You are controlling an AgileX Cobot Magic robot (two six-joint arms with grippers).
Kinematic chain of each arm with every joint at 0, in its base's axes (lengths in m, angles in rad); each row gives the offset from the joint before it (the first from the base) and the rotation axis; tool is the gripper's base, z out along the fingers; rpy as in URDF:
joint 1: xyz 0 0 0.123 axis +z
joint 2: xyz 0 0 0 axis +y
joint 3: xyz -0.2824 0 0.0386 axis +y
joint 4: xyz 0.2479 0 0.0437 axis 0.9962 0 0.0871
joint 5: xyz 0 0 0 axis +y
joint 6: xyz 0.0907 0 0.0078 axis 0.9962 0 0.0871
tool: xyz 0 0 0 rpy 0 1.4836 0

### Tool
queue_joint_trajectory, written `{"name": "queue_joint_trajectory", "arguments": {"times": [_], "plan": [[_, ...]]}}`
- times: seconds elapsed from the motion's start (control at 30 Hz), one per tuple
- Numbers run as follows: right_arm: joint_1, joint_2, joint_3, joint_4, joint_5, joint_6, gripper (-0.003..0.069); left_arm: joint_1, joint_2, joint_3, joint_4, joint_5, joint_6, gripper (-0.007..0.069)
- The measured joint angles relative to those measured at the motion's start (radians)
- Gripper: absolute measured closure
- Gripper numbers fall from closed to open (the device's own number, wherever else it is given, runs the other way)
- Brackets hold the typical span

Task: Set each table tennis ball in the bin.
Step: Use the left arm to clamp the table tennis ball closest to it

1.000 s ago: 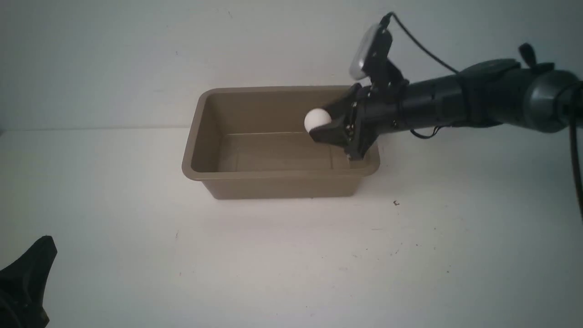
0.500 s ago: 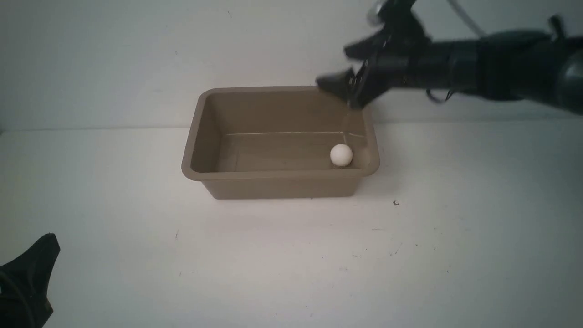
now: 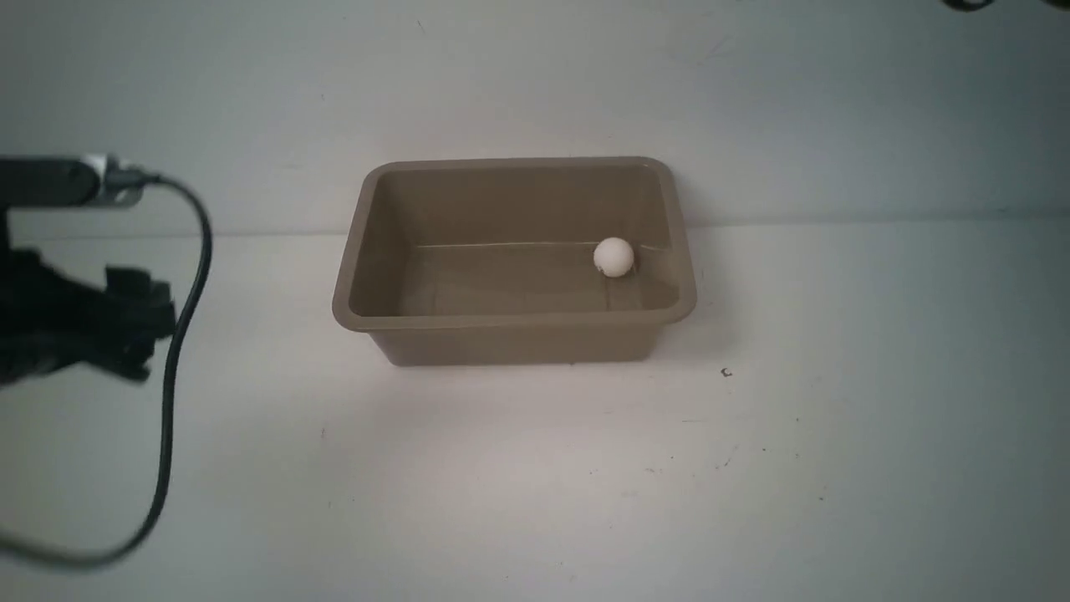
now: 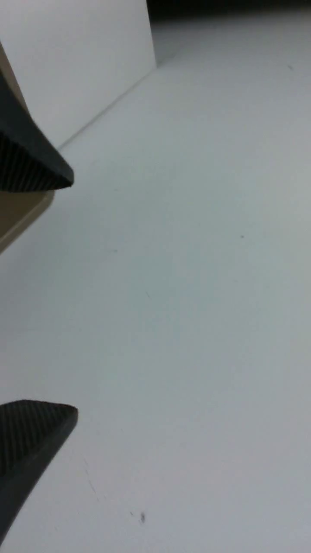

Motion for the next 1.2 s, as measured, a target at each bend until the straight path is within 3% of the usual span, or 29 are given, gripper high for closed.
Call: {"name": "queue_joint_trajectory", "arguments": {"times": [0.03,0.1,0.2,0.3,0.47,0.5,0.67,0.7,0.73,0.83,0.93,0.97,1.2], "plan": [[0.000,0.000,0.000,-0.012,0.003,0.013,0.0068,0.000,0.018,-0.026,0.001,0.014,0.007,0.0085],[0.000,0.000,0.002,-0.067,0.031,0.088,0.0069,0.000,0.119,-0.209,0.001,0.242,0.102,0.0115],[0.000,0.000,0.005,-0.086,0.041,0.122,0.0069,0.000,0.188,-0.355,-0.033,0.394,0.218,0.0133],[0.000,0.000,0.005,-0.092,0.050,0.141,0.0069,0.001,0.251,-0.520,-0.220,0.538,0.478,0.0146],[0.000,0.000,0.007,-0.095,0.071,0.147,0.0069,0.017,0.260,-0.565,-0.511,0.579,0.791,0.0146],[0.000,0.000,0.007,-0.097,0.071,0.147,0.0069,0.023,0.261,-0.566,-0.519,0.583,0.810,0.0146],[0.000,0.000,0.007,-0.111,0.116,0.181,0.0069,0.192,0.339,-0.568,-0.711,0.684,1.058,0.0174],[0.000,0.000,0.007,-0.112,0.117,0.183,0.0069,0.192,0.339,-0.568,-0.711,0.684,1.058,0.0174],[0.000,0.000,0.007,-0.116,0.131,0.197,0.0069,0.251,0.387,-0.568,-0.839,0.702,1.151,0.0193],[0.000,0.000,0.007,-0.131,0.147,0.205,0.0069,0.323,0.491,-0.570,-1.042,0.722,1.356,0.0209],[0.000,0.000,0.007,-0.153,0.157,0.207,0.0069,0.335,0.557,-0.573,-1.093,0.731,1.500,0.0209],[0.000,0.000,0.007,-0.170,0.158,0.208,0.0069,0.329,0.611,-0.573,-1.098,0.730,1.612,0.0209],[0.000,0.000,0.007,-0.189,0.161,0.208,0.0069,0.258,0.794,-0.574,-1.221,0.627,1.946,0.0209]]}}
